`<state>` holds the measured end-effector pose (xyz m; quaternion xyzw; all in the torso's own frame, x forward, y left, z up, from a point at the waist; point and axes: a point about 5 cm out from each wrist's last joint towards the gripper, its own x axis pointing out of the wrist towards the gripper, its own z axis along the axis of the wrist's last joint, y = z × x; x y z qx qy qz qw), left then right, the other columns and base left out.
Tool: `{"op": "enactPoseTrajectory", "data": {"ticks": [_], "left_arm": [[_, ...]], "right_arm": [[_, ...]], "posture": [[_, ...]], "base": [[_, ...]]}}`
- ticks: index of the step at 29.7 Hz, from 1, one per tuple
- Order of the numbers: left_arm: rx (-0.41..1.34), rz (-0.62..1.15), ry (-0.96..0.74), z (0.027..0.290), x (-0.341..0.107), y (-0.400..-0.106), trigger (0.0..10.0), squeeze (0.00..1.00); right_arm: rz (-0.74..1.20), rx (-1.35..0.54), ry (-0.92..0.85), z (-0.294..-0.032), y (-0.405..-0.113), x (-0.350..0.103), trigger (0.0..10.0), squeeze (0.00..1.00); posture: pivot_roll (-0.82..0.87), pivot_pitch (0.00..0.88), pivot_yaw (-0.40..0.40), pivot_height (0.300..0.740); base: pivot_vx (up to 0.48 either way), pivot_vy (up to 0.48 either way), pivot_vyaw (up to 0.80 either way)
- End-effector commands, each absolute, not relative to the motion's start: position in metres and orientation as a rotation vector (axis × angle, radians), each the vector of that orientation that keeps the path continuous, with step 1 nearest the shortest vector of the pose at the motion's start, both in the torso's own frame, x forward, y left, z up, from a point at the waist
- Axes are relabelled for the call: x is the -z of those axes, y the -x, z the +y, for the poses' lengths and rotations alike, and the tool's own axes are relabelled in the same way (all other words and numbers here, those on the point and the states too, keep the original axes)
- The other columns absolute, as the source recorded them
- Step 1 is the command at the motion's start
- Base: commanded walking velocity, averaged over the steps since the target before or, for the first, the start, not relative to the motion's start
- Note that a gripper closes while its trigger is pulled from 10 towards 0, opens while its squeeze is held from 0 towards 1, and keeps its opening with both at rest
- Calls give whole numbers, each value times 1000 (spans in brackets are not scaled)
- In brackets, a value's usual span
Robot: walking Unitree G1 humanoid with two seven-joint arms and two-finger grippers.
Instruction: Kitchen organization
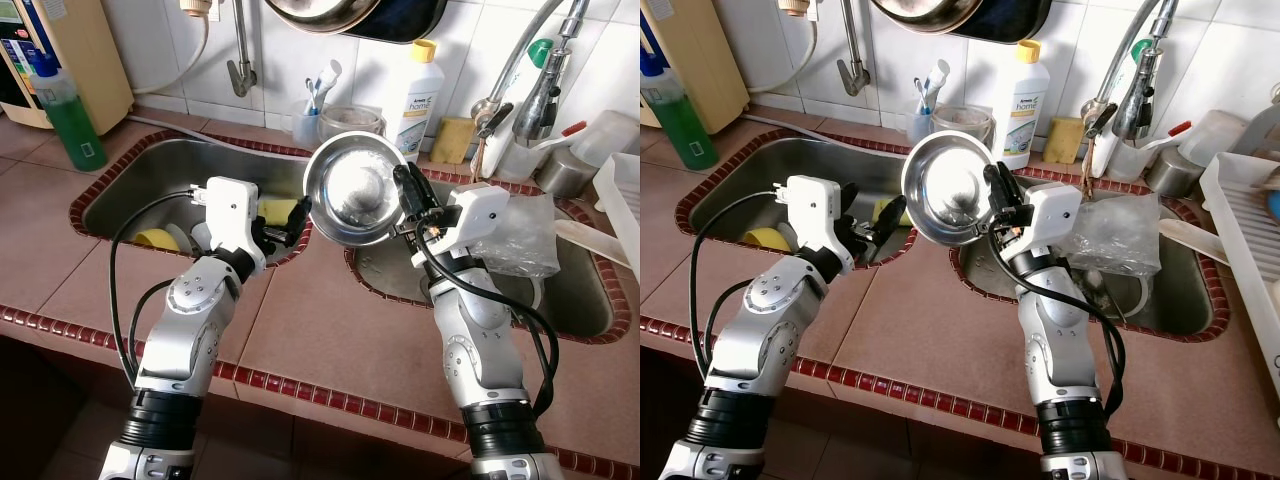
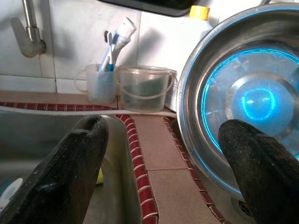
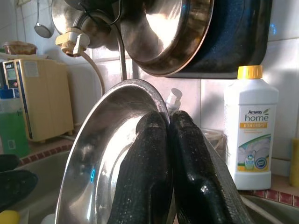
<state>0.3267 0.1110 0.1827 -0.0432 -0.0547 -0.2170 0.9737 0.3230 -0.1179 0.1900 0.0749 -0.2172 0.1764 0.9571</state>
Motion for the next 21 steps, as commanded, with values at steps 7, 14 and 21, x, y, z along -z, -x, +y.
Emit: {"op": "enactPoseTrajectory", "data": {"ticks": [7, 14, 21], "left_arm": [[473, -100, 90, 107, -184, -327, 10000, 0], [484, -99, 70, 106, -183, -326, 10000, 0], [495, -98, 69, 104, -183, -326, 10000, 0]], "right_arm": [[-457, -356, -150, -116, -322, -192, 10000, 0], [-453, -358, -149, -115, -321, -190, 10000, 0], [-448, -361, -150, -114, -320, -188, 10000, 0]], "posture": [[-64, 0, 4, 740], [-66, 0, 5, 740], [-66, 0, 7, 740]], "base": [[0, 383, 0], [0, 407, 0], [0, 407, 0]]}}
